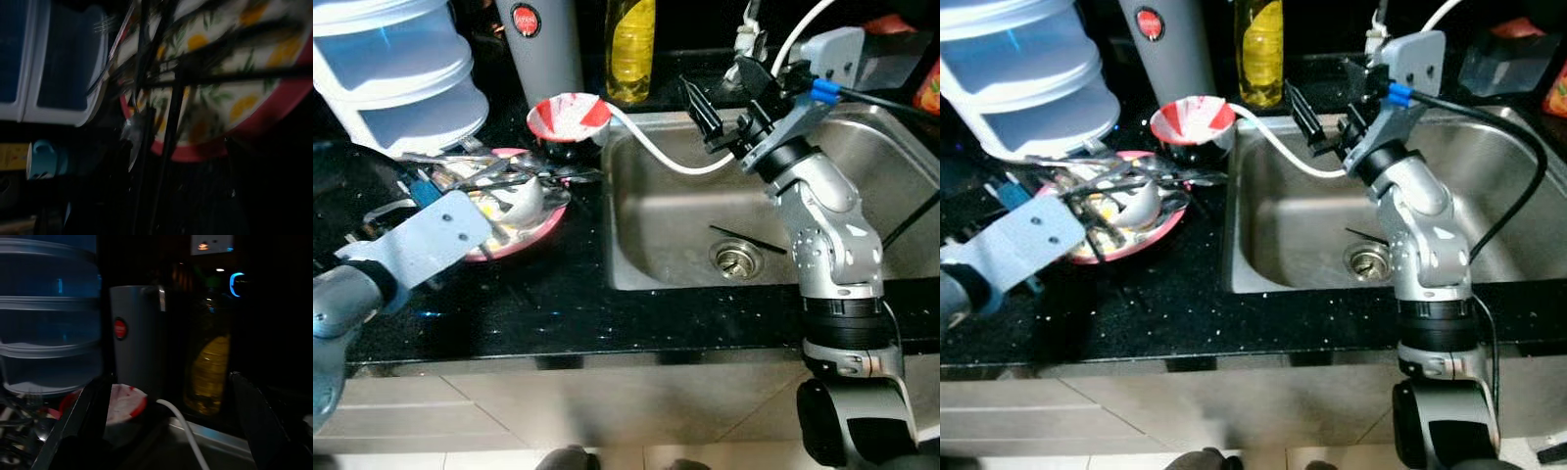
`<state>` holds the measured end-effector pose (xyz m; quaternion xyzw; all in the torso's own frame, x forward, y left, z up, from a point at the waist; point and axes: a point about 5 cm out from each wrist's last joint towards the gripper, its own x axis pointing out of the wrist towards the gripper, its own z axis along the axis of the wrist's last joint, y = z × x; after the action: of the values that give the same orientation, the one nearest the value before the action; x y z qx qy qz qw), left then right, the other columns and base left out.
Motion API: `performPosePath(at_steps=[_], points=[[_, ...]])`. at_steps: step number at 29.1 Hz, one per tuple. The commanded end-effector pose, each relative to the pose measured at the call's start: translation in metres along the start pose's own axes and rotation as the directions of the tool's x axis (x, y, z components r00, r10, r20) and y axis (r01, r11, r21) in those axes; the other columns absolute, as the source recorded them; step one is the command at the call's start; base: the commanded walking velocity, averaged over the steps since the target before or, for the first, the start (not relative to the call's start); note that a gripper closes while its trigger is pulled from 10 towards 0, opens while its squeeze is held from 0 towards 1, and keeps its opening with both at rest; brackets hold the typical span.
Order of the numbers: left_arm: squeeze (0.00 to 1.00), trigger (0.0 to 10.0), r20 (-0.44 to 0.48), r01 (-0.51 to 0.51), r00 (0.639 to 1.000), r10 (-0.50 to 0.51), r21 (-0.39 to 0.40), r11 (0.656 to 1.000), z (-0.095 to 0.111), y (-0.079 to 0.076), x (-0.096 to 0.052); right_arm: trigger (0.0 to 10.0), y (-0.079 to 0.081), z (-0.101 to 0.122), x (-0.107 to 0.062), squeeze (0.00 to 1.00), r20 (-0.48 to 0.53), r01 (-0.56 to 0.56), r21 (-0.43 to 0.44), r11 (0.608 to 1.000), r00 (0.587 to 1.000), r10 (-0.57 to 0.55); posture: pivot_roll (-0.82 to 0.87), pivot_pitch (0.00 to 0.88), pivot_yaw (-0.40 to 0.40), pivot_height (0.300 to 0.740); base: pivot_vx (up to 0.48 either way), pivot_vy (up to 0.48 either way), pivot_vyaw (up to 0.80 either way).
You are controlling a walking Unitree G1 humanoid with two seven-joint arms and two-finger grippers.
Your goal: Kitchen organization
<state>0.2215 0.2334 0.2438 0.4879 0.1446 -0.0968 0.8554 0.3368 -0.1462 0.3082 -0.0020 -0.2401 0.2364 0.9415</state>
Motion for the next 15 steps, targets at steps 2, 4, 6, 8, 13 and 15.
performPosePath(at_steps=[2,4,6,8,13,15], points=[[0.00,10.0,-0.100,0.021,0.995,-0.019,0.017,1.000,-0.016,-0.004,0.003,10.0,-0.001,-0.003,0.003,0.00,-0.021,-0.012,0.014,1.000,1.000,0.012,0.16,0.077,0.032,0.740,0.000,0.000,0.00],[0.00,10.0,-0.130,0.017,0.991,-0.015,0.020,1.000,-0.022,-0.008,0.010,10.0,-0.004,-0.004,0.002,0.00,-0.026,-0.001,0.004,1.000,1.000,0.001,0.15,0.057,0.037,0.740,0.000,0.000,0.00],[0.00,10.0,-0.148,0.016,0.989,-0.017,-0.007,1.000,-0.025,-0.014,0.020,10.0,-0.008,0.001,-0.002,0.00,-0.010,0.018,-0.004,1.000,1.000,-0.018,0.13,0.061,0.071,0.740,0.000,0.000,0.00],[0.00,10.0,-0.152,0.019,0.988,-0.021,-0.013,1.000,-0.025,-0.016,0.025,10.0,-0.011,0.003,-0.002,0.00,-0.005,0.032,-0.015,0.999,0.999,-0.032,0.11,0.055,0.081,0.740,0.000,0.000,0.00],[0.00,9.0,-0.168,0.029,0.986,-0.020,0.052,0.998,-0.029,-0.016,0.032,10.0,-0.012,0.007,-0.004,0.00,0.010,0.075,-0.024,0.997,0.997,-0.075,0.11,0.091,0.107,0.740,0.000,0.000,0.00],[0.00,8.0,-0.185,0.032,0.983,-0.007,0.133,0.991,-0.038,-0.010,0.035,10.0,-0.007,0.003,-0.006,0.00,0.007,0.092,-0.018,0.996,0.996,-0.092,0.12,0.072,0.068,0.740,0.000,0.000,0.00]])
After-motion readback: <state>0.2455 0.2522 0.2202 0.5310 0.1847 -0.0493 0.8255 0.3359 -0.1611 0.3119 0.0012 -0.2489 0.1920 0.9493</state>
